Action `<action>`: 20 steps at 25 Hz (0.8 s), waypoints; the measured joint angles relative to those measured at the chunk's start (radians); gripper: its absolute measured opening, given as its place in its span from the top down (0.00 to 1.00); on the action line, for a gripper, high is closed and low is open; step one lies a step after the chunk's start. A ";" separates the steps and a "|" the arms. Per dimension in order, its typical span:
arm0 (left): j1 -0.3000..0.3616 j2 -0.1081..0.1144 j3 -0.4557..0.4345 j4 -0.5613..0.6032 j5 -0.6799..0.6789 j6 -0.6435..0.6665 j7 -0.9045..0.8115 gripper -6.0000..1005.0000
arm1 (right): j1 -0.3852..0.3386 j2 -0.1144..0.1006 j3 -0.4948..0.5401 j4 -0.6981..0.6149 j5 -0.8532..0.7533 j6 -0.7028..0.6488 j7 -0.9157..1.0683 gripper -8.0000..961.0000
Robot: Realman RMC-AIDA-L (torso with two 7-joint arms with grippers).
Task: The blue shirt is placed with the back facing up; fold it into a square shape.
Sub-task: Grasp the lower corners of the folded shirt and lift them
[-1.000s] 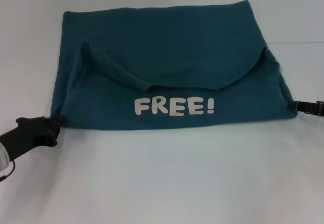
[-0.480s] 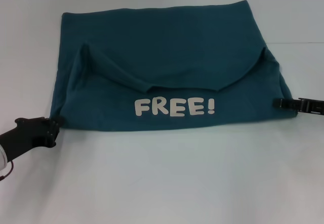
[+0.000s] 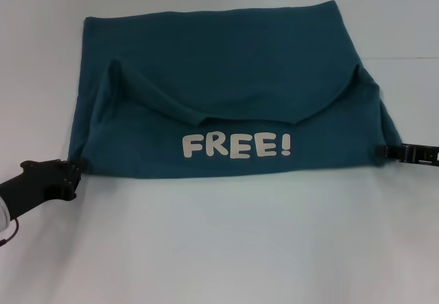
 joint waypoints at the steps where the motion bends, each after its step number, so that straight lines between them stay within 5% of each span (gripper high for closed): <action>1: 0.001 0.000 0.000 0.000 0.000 0.001 -0.001 0.99 | -0.004 0.000 0.004 -0.003 0.002 -0.008 -0.005 0.52; 11: 0.049 -0.003 0.001 0.112 0.063 0.152 -0.179 0.99 | -0.061 -0.005 0.069 -0.060 0.017 -0.151 -0.072 0.96; 20: 0.125 -0.003 -0.010 0.232 0.116 0.374 -0.327 0.99 | -0.194 -0.007 0.091 -0.149 0.055 -0.396 -0.154 0.96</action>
